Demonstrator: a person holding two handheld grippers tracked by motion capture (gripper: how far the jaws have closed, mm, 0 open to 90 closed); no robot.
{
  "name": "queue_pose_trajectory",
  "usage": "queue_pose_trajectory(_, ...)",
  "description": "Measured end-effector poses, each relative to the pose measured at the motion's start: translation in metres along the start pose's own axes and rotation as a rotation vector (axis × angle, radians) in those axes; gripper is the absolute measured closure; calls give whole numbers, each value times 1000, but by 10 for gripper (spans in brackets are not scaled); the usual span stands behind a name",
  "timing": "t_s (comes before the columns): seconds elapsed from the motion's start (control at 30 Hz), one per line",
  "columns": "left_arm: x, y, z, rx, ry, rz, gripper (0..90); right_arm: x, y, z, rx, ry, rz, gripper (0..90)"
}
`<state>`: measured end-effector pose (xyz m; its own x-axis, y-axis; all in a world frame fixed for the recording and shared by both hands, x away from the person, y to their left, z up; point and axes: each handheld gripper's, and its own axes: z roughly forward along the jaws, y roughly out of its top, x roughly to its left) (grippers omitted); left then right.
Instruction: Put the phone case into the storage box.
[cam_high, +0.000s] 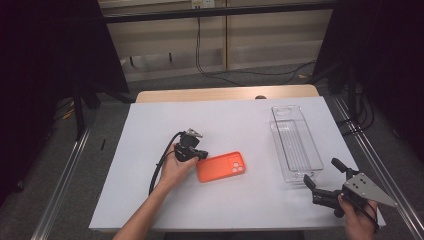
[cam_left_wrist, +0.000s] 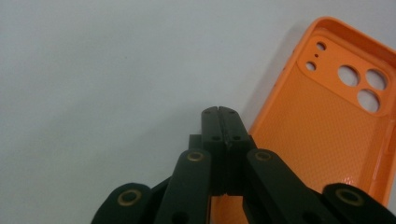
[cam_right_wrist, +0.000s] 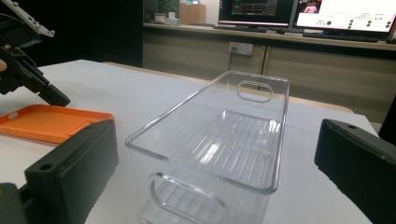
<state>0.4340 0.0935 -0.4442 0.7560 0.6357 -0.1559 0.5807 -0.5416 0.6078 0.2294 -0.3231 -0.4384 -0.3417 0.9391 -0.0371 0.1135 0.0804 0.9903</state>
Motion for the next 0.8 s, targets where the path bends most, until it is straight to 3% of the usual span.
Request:
queue_pose_trajectory(0.23, 0, -9, -6, -4, -16, -8, 900, 1, 0, 0, -2, 8, -7, 0)
queue_pose_trajectory(0.57, -4, -16, -13, 5, -23, 14, 900, 1, -1, 1, 17, 8, -17, 0)
queue_pose_trajectory(0.63, -3, -19, -13, -12, -30, -9, 900, 1, -1, 2, 21, 7, -17, 0)
queue_pose_trajectory(0.8, -6, -21, -14, -13, -26, -6, 900, 1, 0, 1, 12, 11, -18, 0)
